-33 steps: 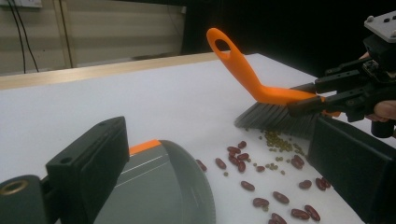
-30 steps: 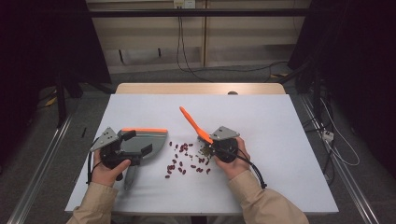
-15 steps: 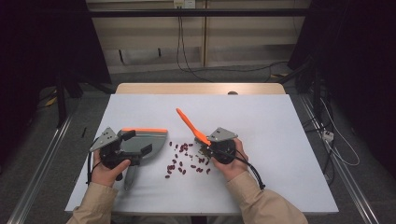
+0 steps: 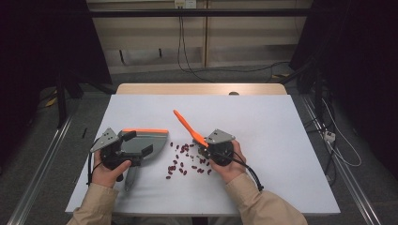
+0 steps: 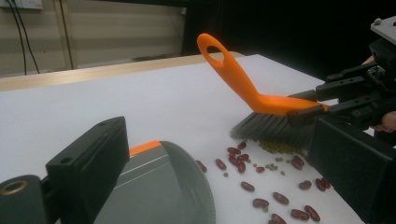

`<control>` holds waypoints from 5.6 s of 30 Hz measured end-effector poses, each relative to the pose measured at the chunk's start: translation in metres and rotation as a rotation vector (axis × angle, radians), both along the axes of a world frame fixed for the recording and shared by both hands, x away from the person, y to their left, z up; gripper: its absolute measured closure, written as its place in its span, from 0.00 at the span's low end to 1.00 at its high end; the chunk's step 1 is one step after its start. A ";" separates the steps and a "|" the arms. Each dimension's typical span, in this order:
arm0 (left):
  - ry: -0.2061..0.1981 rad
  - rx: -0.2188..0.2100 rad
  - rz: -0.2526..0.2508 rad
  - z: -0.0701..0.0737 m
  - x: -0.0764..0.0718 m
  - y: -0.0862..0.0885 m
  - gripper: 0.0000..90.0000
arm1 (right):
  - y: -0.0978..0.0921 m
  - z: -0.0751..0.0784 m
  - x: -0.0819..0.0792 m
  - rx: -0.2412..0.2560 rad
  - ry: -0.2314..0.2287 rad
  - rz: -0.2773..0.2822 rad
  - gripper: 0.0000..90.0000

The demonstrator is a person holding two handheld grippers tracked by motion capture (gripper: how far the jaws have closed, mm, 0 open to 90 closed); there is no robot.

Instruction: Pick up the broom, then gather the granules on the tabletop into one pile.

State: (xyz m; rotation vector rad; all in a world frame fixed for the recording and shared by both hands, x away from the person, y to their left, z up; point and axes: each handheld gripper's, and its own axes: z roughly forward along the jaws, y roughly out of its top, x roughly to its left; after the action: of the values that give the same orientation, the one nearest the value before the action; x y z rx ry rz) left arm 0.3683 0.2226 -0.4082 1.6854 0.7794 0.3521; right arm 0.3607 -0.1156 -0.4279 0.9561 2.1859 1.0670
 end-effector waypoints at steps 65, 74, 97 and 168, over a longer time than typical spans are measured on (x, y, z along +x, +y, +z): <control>-0.001 0.012 -0.003 0.000 -0.001 0.000 0.06 | -0.016 0.024 -0.007 0.197 -0.004 0.047 0.79; 0.001 0.005 -0.002 0.000 -0.001 0.000 0.06 | -0.014 0.023 -0.010 0.286 0.056 0.090 0.79; 0.004 0.009 -0.008 -0.001 -0.001 -0.001 0.06 | 0.024 0.015 -0.025 0.345 0.163 0.246 0.79; 0.006 0.013 -0.002 -0.003 0.001 0.003 0.05 | 0.041 -0.013 -0.012 0.407 0.320 0.237 0.79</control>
State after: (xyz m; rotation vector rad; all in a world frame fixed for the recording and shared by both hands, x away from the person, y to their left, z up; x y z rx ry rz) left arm 0.3690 0.2256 -0.4116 1.7005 0.7811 0.3513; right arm 0.3490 -0.0749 -0.4413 1.1238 2.4351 1.6120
